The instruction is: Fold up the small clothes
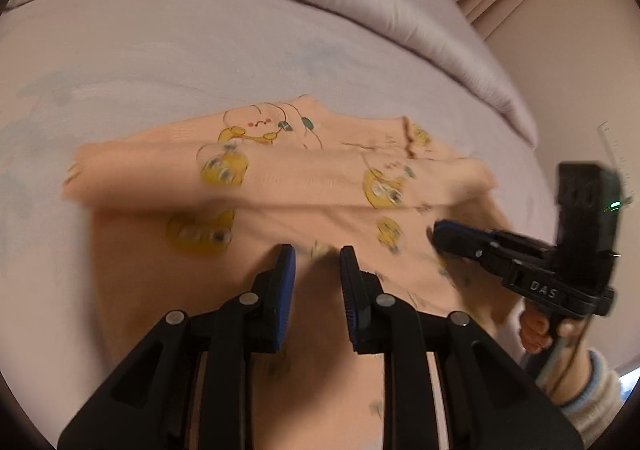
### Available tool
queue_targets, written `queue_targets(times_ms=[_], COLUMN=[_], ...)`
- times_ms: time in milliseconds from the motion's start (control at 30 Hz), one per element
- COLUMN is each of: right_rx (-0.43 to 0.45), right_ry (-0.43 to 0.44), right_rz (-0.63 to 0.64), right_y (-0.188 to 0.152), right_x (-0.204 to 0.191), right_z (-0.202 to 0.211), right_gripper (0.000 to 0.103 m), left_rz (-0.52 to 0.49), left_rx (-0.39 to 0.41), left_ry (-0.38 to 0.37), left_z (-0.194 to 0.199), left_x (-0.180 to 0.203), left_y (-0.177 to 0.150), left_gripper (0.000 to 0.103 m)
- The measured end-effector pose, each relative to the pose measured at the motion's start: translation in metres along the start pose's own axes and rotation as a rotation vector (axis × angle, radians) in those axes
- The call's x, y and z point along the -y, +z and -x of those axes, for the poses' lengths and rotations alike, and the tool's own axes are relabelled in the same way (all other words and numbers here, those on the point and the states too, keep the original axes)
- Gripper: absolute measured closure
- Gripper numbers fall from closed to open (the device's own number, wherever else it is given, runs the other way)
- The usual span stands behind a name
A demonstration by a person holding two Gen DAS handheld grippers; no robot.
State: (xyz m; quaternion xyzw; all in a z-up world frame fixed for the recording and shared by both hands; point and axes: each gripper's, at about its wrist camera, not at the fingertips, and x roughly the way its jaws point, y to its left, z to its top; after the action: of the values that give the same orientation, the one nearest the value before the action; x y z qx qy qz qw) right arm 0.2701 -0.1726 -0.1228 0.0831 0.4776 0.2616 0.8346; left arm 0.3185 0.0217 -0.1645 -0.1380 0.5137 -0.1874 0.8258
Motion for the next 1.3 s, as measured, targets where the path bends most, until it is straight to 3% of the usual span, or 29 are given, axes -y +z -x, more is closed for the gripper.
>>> queue_targets(times_ms=[100,233,333,367,500,633,767,967,1067,1133,1200,1233,1300], right_rx=[0.041,0.192,0.212,0.218,0.190,0.229,0.225,0.165,0.135,0.123,0.122,0.124,0.138], right_ry=[-0.061,-0.184,-0.162,-0.148,-0.116,-0.051,0.035,0.030,0.008,0.001,-0.003,-0.015,-0.015], right_rz=[-0.067,-0.153,-0.196,-0.192,-0.185,-0.261,-0.278,-0.206,-0.169,-0.157,-0.143,-0.137,-0.129], right_y=[0.026,0.058,0.053,0.044,0.003,-0.034,-0.060,-0.067,-0.066,-0.065,-0.074,-0.075,-0.079], right_x=[0.007,0.024,0.040,0.045,0.071,0.093,0.091,0.065,0.059,0.057,0.060,0.059,0.059], right_z=[-0.009,0.008,0.026,0.034,0.065,0.098,0.109,0.091,0.082,0.078,0.085,0.086,0.093], right_gripper=[0.088,0.089,0.088,0.088,0.065,0.065,0.065,0.065,0.065,0.070,0.088,0.092,0.096], left_rz=[0.046,0.159,0.179,0.176,0.192,0.216,0.266,0.301,0.292,0.295,0.265,0.248,0.229], left_rx=[0.052,0.136,0.174,0.182,0.174,0.153,0.133,0.117,0.108,0.102,0.104,0.096,0.062], left_ry=[0.018,0.029,0.016,0.020,0.028,0.014,-0.091,-0.173,-0.163,-0.156,-0.124,-0.092,-0.047], left_z=[-0.010,-0.001,0.019,0.026,0.058,0.082,0.087,0.083,0.083,0.080,0.083,0.084,0.082], left_x=[0.000,-0.010,-0.020,-0.023,-0.047,-0.064,-0.066,-0.055,-0.046,-0.043,-0.037,-0.036,-0.033], left_y=[0.029,0.064,0.065,0.061,0.024,-0.030,-0.073,-0.094,-0.093,-0.090,-0.089,-0.090,-0.089], left_gripper=[0.081,0.081,0.076,0.072,0.065,0.065,0.065,0.065,0.066,0.067,0.079,0.086,0.087])
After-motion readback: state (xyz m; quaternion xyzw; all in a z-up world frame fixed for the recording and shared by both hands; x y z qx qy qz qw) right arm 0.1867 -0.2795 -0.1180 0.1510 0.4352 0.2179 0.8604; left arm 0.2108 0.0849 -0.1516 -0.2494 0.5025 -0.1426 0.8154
